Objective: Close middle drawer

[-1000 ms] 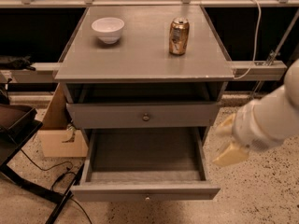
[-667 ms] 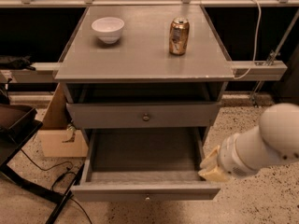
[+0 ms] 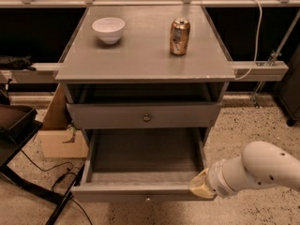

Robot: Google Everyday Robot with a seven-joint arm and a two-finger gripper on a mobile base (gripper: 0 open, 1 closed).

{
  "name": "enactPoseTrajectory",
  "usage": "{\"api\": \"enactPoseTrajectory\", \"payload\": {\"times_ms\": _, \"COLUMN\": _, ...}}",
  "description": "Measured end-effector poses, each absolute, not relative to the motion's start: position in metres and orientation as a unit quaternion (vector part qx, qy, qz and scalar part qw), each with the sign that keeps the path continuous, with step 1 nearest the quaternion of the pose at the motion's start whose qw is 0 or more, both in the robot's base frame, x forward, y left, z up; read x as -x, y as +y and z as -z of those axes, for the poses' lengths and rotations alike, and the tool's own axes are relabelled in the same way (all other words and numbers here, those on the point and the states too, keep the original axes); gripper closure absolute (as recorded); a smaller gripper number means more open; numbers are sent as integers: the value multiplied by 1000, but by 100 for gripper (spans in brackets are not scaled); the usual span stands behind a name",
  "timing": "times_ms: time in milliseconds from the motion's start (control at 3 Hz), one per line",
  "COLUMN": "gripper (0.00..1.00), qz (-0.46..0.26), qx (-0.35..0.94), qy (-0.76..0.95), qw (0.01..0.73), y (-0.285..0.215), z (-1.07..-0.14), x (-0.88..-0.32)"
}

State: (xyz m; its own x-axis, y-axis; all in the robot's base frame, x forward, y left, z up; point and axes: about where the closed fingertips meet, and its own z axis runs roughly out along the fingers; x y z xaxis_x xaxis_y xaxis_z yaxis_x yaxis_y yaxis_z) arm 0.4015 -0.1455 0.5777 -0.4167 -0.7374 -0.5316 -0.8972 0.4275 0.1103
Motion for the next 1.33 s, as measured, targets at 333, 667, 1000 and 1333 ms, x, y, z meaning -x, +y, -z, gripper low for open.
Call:
{"api": "enactPoseTrajectory", "payload": {"times_ms": 333, "gripper": 100, "qz": -193, "qx": 499, "qy": 819, "qw": 207, "y": -146, "z": -578, "x": -402}}
{"api": "enactPoseTrajectory", "payload": {"times_ms": 667, "gripper": 100, "qz": -197, "qx": 503, "qy": 819, "qw": 196, "y": -132, "z": -535, "x": -402}}
{"api": "enactPoseTrajectory", "payload": {"times_ms": 1000, "gripper": 100, "qz": -195, "qx": 513, "qy": 816, "qw": 180, "y": -116, "z": -457, "x": -394}}
{"api": "enactPoseTrajectory", "payload": {"times_ms": 1333, "gripper": 100, "qz": -176, "qx": 526, "qy": 816, "qw": 163, "y": -109, "z": -394, "x": -385}}
